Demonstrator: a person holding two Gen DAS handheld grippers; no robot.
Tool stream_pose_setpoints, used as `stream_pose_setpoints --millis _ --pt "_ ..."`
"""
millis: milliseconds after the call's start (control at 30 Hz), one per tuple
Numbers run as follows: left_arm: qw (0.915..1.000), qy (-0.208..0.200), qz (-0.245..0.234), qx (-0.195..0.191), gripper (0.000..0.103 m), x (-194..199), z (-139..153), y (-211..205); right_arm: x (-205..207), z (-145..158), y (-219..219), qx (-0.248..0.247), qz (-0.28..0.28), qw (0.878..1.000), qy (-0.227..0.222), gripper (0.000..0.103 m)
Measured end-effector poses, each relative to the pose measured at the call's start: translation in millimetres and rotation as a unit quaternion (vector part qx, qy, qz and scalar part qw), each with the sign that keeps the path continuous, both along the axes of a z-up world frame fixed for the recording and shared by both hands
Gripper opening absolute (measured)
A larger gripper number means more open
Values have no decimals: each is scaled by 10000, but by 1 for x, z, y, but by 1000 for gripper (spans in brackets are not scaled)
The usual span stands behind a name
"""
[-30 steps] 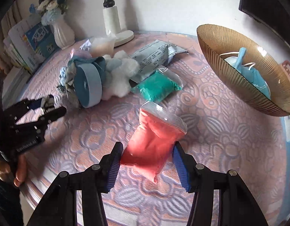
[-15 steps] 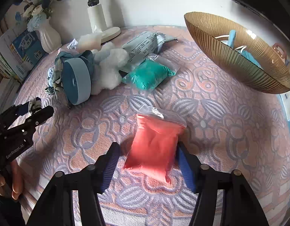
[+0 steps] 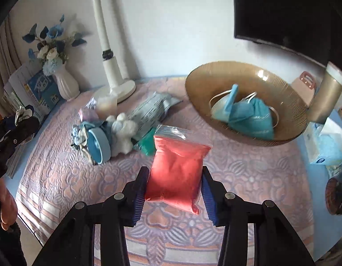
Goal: Organize soft objects
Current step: 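Carry the socks and red bag to the amber bowl and release both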
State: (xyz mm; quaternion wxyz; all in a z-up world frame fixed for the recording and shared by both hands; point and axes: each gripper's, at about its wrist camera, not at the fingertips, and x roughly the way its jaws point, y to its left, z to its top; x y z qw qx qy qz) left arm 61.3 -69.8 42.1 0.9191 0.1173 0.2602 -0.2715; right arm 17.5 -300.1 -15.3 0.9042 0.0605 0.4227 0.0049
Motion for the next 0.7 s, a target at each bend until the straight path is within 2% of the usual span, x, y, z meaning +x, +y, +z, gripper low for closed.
stream_pose_setpoints --millis 100,233,367,533,700 --pt "9999 -9 -96 -80 57 18 18 -31 8 24 -23 -172 -179 9995 -206 45" --pt "9989 183 -182 -393 57 50 38 -73 24 57 -57 -401 -469 9970 -465 45" --pt "9973 354 -339 -553 57 74 41 -117 37 76 -97 -374 -818 9942 -598 45" --pt "9961 529 -555 -435 56 96 27 -168 62 77 -127 -390 -1010 9928 -507 45" --pt "9945 711 -726 -237 56 112 4 -204 92 58 -144 -383 -1144 9923 -286 45"
